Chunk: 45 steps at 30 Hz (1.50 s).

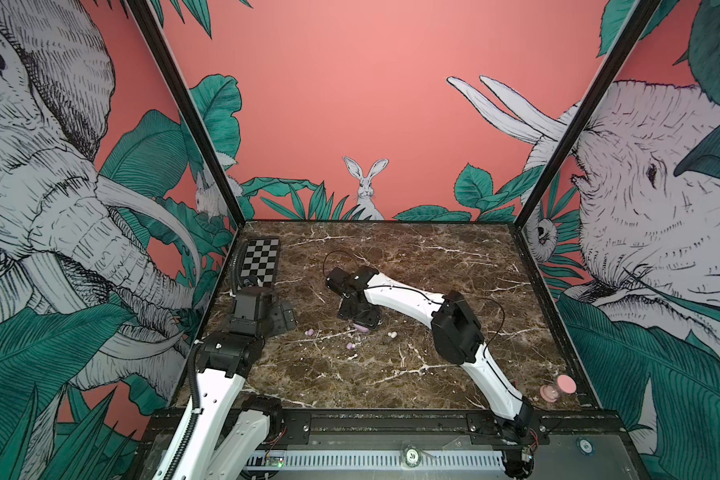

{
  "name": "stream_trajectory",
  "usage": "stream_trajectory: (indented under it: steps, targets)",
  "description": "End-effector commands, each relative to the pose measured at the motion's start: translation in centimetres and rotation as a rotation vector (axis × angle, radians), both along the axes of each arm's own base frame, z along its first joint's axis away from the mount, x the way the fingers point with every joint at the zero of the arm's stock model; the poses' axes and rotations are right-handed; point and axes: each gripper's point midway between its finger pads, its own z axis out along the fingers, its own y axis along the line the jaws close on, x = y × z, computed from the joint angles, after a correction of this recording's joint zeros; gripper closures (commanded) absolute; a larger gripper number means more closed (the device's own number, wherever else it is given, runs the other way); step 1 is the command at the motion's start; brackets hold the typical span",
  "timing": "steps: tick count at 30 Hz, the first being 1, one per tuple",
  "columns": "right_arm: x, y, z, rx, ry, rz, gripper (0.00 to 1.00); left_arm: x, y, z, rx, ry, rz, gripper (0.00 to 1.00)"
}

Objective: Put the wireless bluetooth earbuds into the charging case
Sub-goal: 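Lower the right gripper around the pink oval case and close it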

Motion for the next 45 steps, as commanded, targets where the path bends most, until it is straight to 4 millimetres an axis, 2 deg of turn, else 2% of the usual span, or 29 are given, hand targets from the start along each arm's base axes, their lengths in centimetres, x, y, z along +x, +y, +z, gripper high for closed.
stream_trajectory:
  steps: [1,17,24,37,45]
  targets:
    - [-0.1,-0.9,-1.2,-0.046,0.020,-0.016,0.22,-0.1,-0.1,-0.2,0.002,0.004,-0.011,0.01]
    - [-0.5,-1.2,-1.9,-0.036,0.041,-0.051,0.25,0.1,-0.4,-0.5,-0.004,0.013,-0.020,0.01]
    - [-0.3,-1.1,-1.7,-0.026,0.026,-0.052,0.28,0.1,-0.4,-0.4,-0.004,0.012,-0.021,0.01]
    - [0.4,-0.8,-0.6,0.008,-0.011,-0.045,0.27,0.1,-0.4,-0.5,-0.003,0.015,-0.020,0.01]
    - [0.7,-1.3,0.1,0.003,-0.042,-0.062,0.28,0.1,-0.4,-0.5,-0.004,0.017,-0.022,0.01]
